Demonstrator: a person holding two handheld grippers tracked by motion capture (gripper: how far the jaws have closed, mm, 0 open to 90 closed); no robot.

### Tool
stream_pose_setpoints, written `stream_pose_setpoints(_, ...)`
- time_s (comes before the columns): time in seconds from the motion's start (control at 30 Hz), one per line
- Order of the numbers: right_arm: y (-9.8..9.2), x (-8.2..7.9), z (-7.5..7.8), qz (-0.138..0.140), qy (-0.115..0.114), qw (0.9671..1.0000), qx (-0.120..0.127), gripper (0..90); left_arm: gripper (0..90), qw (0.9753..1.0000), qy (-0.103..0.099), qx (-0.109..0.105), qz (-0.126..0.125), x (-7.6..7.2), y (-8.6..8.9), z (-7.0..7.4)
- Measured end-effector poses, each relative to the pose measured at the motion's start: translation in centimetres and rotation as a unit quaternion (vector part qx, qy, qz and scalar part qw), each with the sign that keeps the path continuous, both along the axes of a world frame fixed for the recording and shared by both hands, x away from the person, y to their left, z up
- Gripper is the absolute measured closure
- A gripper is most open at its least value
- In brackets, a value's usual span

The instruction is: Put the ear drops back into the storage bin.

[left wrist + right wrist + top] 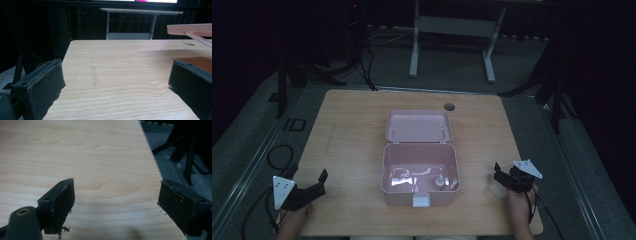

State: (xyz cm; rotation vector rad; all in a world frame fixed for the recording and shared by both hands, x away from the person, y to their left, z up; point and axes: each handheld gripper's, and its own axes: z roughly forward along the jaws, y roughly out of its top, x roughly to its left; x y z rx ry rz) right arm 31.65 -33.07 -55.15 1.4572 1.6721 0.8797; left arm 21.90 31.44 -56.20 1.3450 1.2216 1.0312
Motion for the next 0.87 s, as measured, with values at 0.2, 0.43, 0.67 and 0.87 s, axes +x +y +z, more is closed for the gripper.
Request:
stream_pose_setpoints(0.2,0.1,-0.5,0.0,-0.006,-0.039,0.9992,0.0,13.6,0.4,1.0,0.001,-0.001,-0.001,0.0,0.0,0.0)
stream_pose_setpoints(0.43,0.6,-0.7,0.0,0.001,-0.078,0.9968,-0.016,13.1,0.4,1.0,0.0,-0.006,-0.002,0.1,0.1,0.0)
stream_pose_setpoints(0.67,1.0,-0.6,-0.1,0.006,-0.077,0.9965,-0.03,13.1,0.4,1.0,0.001,-0.007,-0.003,0.1,0.1,0.0)
stream_pose_setpoints(0.87,0.8,-0.5,-0.2,0.008,-0.072,0.9971,-0.026,13.1,0.4,1.0,0.001,-0.006,-0.002,0.1,0.1,0.0)
